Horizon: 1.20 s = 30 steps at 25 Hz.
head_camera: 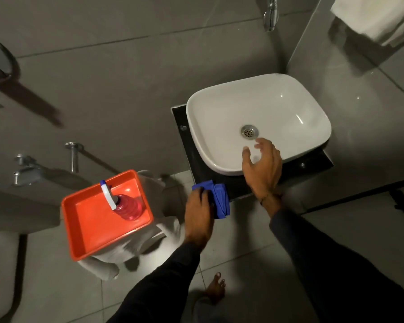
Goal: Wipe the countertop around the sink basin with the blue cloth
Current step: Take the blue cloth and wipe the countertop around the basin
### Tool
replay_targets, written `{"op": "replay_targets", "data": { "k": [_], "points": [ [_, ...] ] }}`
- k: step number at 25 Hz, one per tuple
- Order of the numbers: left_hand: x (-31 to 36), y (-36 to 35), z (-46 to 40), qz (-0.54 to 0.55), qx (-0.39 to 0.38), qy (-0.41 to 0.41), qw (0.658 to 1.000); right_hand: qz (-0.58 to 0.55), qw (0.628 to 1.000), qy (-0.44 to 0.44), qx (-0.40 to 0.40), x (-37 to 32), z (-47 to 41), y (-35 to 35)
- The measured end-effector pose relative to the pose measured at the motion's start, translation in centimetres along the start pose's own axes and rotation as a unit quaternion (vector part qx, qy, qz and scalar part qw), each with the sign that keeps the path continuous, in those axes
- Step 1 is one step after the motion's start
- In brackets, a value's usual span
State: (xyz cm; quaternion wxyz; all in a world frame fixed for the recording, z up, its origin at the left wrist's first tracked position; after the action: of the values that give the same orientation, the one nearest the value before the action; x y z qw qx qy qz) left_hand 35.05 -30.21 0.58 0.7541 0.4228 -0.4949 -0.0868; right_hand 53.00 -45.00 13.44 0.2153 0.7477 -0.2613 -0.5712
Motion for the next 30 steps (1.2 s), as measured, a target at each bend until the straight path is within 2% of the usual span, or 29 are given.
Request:
{"op": "replay_targets", "data": {
  "k": [2, 3, 6, 14, 20, 26, 30],
  "points": [
    [0.9, -3.2, 1.0, -0.124, -0.047, -0.059, 0.989, 0.119, 0.987, -0.002, -0.105, 0.1, -2.3, -3.8],
    [0.6, -4.4, 1.4, -0.17, -0.073, -0.061, 0.981, 0.162, 0.975, -0.002, -0.151, 0.7, -2.7, -5.5],
    [-0.6, -5.5, 1.2, -0.208, -0.107, -0.044, 0.971, 0.238, 0.946, 0.021, -0.218, 2.5, -2.5, -8.2],
    [-1.2, -4.8, -1.7, -0.23, -0.152, -0.078, 0.958, 0.259, 0.935, 0.028, -0.24, 3.5, -2.4, -9.0],
    [-1.7, -2.3, -9.2, -0.24, -0.161, -0.104, 0.952, 0.28, 0.934, 0.002, -0.224, 3.6, -2.8, -9.0],
    [-2.7, -1.7, -9.1, -0.226, -0.187, -0.13, 0.947, 0.292, 0.927, -0.013, -0.235, 3.4, -2.8, -8.8],
    [-2.1, 0.9, -14.5, -0.227, -0.171, -0.151, 0.947, 0.312, 0.918, -0.025, -0.244, 3.3, -2.8, -8.8]
  ]
}}
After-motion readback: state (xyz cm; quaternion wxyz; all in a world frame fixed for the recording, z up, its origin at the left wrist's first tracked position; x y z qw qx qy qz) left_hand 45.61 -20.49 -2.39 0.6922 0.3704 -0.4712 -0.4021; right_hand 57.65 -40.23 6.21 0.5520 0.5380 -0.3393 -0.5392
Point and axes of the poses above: each hand's wrist, its own z-axis away from the middle knuckle, its own y-axis out of the back of the hand, x = y × z, the point moved 10 cm from there along -z, towards the middle knuckle, and after that the axes turned 3 degrees about -z, right-handed, at the moved point
